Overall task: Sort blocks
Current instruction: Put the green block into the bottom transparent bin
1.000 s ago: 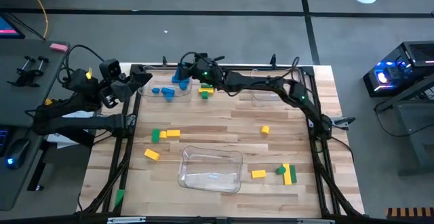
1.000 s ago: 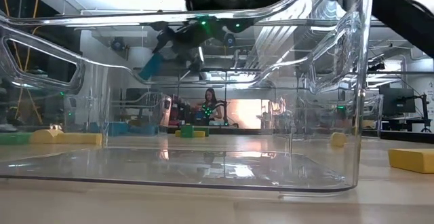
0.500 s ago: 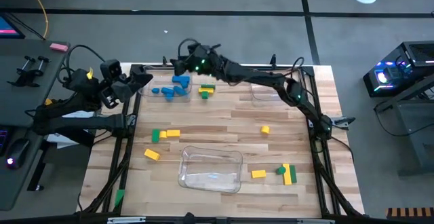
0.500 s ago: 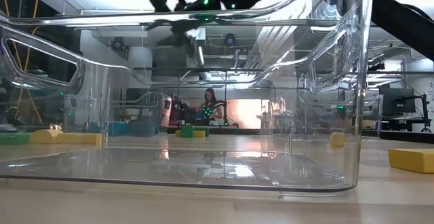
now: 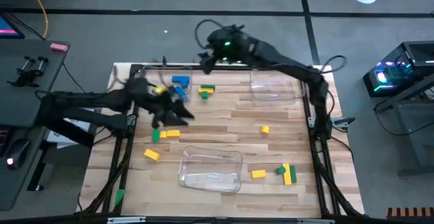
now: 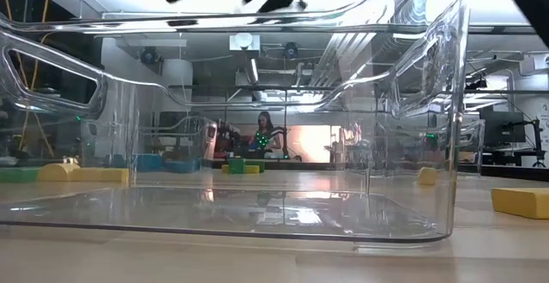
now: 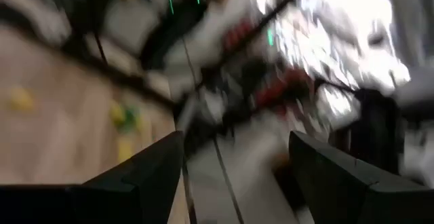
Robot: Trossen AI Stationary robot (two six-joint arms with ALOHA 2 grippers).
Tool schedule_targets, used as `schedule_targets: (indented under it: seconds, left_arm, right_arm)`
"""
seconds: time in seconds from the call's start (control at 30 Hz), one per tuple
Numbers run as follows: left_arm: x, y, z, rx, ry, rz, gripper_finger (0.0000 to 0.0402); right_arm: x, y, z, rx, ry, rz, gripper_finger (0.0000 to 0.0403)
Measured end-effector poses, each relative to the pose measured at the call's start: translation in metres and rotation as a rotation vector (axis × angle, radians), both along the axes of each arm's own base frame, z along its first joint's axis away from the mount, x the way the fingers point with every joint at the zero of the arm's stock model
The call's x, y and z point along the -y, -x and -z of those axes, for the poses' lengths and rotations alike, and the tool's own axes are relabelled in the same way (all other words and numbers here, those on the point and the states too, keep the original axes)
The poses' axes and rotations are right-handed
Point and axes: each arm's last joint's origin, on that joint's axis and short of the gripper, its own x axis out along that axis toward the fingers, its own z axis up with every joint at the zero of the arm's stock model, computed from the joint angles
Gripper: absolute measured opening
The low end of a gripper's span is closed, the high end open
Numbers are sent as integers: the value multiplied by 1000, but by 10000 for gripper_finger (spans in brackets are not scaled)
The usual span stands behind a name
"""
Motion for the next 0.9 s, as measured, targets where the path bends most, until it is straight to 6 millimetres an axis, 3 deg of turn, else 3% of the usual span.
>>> schedule_targets:
  seconds: [0.17,0.37,0.6,0.77,0.9]
  left_arm:
    - [14,-29,22,-155,29,180,254]
    - [41,-37,34,-235,44,324,254]
    - [70,-19,35,-448,197,513,254]
    - [94,0,49,-769,275,515,248]
    - [112,17,64,-1054,305,482,239]
  right_arm:
    - [-17,56,-40,-59,40,36,238]
    - [-37,116,-64,-189,50,81,238]
    - [-59,187,-81,-296,12,142,238]
    - [-72,235,-90,-306,-12,243,238]
    - [-79,259,-99,-218,-20,309,238]
